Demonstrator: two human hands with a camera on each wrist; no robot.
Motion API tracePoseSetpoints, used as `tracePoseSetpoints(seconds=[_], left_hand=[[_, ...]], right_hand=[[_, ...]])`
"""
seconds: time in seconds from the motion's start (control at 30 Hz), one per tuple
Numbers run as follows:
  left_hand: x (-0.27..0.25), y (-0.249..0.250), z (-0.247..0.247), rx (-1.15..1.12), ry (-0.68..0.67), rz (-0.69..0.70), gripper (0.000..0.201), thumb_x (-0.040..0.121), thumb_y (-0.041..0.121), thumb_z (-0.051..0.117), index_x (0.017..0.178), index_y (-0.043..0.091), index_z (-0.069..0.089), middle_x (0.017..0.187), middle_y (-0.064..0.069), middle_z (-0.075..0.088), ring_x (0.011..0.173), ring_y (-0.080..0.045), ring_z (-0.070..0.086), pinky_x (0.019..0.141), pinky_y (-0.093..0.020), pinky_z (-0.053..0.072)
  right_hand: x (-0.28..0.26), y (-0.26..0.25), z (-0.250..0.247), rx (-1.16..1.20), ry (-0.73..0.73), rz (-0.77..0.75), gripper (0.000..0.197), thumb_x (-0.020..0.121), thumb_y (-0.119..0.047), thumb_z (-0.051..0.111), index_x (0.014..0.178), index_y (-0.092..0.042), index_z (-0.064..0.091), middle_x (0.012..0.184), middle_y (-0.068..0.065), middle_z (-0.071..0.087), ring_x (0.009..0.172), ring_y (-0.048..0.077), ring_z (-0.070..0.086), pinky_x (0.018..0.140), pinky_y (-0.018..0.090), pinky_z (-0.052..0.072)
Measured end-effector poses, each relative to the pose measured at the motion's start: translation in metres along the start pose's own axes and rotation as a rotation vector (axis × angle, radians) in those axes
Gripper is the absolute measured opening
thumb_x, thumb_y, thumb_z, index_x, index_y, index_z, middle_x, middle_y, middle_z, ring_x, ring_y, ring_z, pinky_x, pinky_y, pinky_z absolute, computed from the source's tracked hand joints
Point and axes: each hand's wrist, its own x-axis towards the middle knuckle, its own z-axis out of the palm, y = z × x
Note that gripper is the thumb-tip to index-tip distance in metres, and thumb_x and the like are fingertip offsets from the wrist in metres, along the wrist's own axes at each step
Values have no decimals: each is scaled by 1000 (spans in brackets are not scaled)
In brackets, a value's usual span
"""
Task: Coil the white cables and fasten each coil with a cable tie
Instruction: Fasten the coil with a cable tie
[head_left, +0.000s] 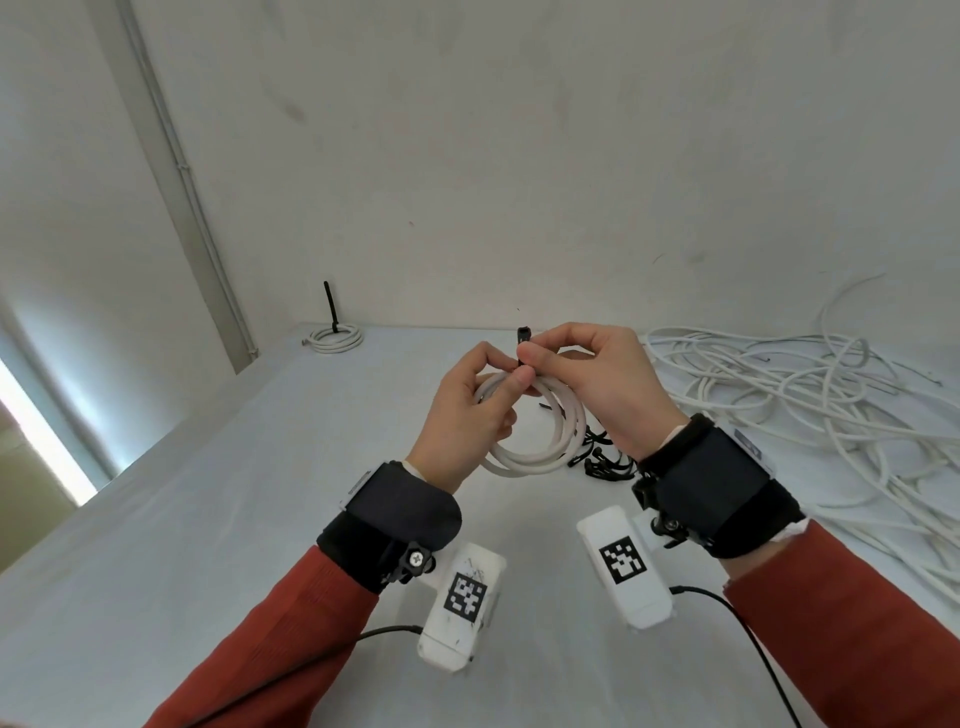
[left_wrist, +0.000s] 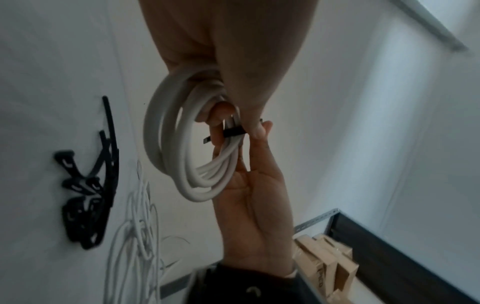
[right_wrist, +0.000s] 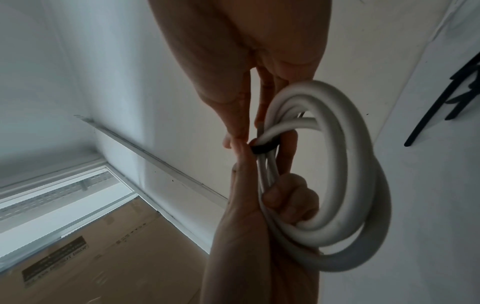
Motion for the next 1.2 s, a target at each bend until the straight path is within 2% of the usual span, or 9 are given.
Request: tracePoseSetpoints(seconds=[0.1, 0.2, 0.33, 0.47, 0.63, 0.73, 0.87, 0.97, 1.2], left_hand=[[-2, 3, -1, -61, 19, -26, 16, 93, 16, 56, 83, 11, 44, 79, -8, 69, 47, -13, 31, 49, -24, 31], [-4, 7, -5, -80, 25, -11, 17, 93, 12, 56, 81, 11, 43, 84, -9, 69, 46, -12, 29, 48, -21, 33], [-8, 9, -7, -58, -12, 9, 17, 93, 9, 55, 80, 11, 45, 65, 4, 61, 47, -12, 30, 48, -21, 31], [-12, 9, -5, -41, -43, 7, 14, 93, 7, 54, 82, 8, 44, 52, 12, 51, 48, -11, 29, 48, -20, 29], [-15, 8, -5, -76, 1, 29, 15, 90, 6, 58, 80, 9, 47, 56, 5, 49, 47, -11, 31, 47, -20, 32], [-16, 7, -4, -100, 13, 33, 15, 90, 5, 57, 79, 10, 48, 56, 4, 49, 46, -11, 29, 46, -20, 30], [-16, 7, -3, -131, 30, 46, 16, 88, 6, 59, 78, 11, 47, 65, -6, 49, 45, -11, 29, 46, -20, 31], [-16, 9, -2, -127, 31, 53, 17, 87, 7, 60, 77, 11, 47, 65, -7, 50, 45, -10, 31, 46, -20, 31], [-18, 8, -2, -61, -2, 27, 16, 89, 5, 59, 78, 11, 50, 66, -7, 50, 48, -11, 32, 47, -21, 32]], right_hand=[[3, 2, -3, 3, 50, 21, 19, 84, -26, 72, 84, -7, 74, 84, 14, 72, 73, 25, 69, 75, 30, 58], [9, 8, -11, 58, 199, 137, 24, 83, -23, 73, 96, -3, 66, 90, 11, 65, 70, 20, 64, 63, 26, 57], [7, 10, -15, 266, 31, 304, 42, 84, -21, 72, 112, 6, 59, 103, 16, 70, 78, 24, 71, 68, 26, 57], [4, 5, -10, 340, 105, 156, 34, 81, -2, 71, 111, 4, 56, 88, 15, 72, 69, 19, 71, 65, 24, 57], [1, 1, -9, 1, 118, -73, 9, 78, 2, 74, 85, -1, 69, 83, 18, 72, 71, 25, 72, 67, 28, 59], [1, 2, -9, -155, 101, -169, 16, 78, 4, 73, 74, -11, 71, 81, 12, 73, 72, 22, 72, 68, 27, 59], [-1, 2, -10, -277, 84, -215, 24, 79, 3, 72, 70, -19, 71, 78, 6, 74, 68, 15, 72, 68, 23, 58], [-2, 0, -10, -285, 93, -236, 19, 79, 1, 73, 73, -17, 72, 77, 7, 74, 67, 13, 72, 65, 19, 56], [-4, -3, -15, -280, 78, -273, 18, 78, 0, 75, 75, -18, 74, 77, 1, 75, 71, 19, 72, 75, 34, 59]])
